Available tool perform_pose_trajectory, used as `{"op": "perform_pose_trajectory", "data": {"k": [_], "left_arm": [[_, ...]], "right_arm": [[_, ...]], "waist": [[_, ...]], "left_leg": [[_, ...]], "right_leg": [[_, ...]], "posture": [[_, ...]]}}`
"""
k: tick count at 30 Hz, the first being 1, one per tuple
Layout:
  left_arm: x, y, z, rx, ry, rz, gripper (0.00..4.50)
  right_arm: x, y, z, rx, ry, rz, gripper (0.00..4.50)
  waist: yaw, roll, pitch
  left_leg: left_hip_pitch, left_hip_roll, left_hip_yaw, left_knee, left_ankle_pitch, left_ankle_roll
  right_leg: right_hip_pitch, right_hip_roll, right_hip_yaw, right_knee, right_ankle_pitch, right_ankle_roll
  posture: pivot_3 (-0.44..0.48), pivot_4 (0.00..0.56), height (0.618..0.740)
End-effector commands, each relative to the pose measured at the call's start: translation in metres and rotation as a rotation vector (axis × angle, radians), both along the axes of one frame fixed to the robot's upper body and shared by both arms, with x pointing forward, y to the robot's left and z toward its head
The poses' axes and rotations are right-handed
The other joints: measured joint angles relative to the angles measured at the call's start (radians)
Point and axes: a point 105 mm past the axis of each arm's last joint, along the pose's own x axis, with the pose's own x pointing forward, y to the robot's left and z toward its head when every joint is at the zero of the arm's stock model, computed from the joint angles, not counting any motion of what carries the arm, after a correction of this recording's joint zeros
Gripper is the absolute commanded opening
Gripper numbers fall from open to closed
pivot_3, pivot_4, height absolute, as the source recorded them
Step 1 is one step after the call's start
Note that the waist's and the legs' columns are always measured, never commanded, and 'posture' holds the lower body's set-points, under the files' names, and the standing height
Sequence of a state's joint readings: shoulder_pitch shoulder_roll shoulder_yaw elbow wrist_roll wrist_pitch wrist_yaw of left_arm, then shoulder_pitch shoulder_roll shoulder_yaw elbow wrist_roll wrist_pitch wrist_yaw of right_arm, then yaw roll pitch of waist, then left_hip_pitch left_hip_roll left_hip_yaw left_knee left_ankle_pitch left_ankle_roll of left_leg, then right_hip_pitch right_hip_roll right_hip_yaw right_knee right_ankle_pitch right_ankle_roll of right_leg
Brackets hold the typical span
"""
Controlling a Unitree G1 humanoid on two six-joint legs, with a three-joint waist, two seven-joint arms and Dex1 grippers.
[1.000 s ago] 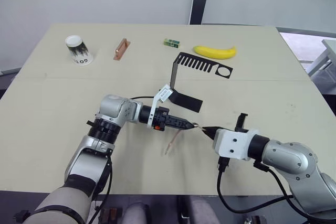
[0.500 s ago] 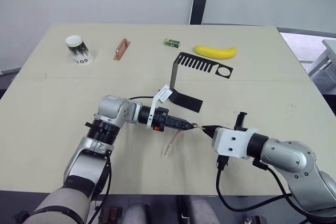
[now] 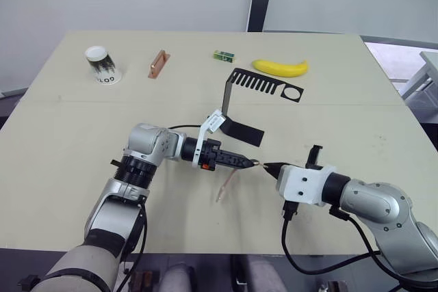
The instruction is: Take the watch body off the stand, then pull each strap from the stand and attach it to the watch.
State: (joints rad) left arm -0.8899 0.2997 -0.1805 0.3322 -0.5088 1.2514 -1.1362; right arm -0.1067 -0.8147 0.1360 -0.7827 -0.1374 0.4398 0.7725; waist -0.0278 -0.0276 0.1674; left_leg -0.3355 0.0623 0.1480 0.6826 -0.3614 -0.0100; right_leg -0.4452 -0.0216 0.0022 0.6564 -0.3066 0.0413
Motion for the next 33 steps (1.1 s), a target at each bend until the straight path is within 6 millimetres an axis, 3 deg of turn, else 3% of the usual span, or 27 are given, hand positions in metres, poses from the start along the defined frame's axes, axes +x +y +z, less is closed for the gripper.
{"op": "perform_pose_trajectory", "data": {"k": [1, 33], "left_arm": [[-0.0142, -0.0144, 0.0149, -0.073, -0.020, -0.094, 1.60], [-0.0182, -0.0189, 0.0172, -0.087, -0.020, -0.104, 1.60]], "right_arm": [[-0.0025, 0.0069, 0.0088, 0.013, -0.032, 0.039, 0.00], [0.0011, 0.0052, 0.0037, 0.007, -0.029, 0.031, 0.00]], "waist": [[0.000, 0.000, 0.000], [0.000, 0.000, 0.000]], "left_leg": [[0.000, 0.000, 0.000, 0.000, 0.000, 0.000], [0.000, 0.000, 0.000, 0.000, 0.000, 0.000]], "right_leg": [[0.000, 0.000, 0.000, 0.000, 0.000, 0.000], [0.000, 0.000, 0.000, 0.000, 0.000, 0.000]], "posture": [[0.000, 0.150, 0.740], [0.000, 0.150, 0.740]]}}
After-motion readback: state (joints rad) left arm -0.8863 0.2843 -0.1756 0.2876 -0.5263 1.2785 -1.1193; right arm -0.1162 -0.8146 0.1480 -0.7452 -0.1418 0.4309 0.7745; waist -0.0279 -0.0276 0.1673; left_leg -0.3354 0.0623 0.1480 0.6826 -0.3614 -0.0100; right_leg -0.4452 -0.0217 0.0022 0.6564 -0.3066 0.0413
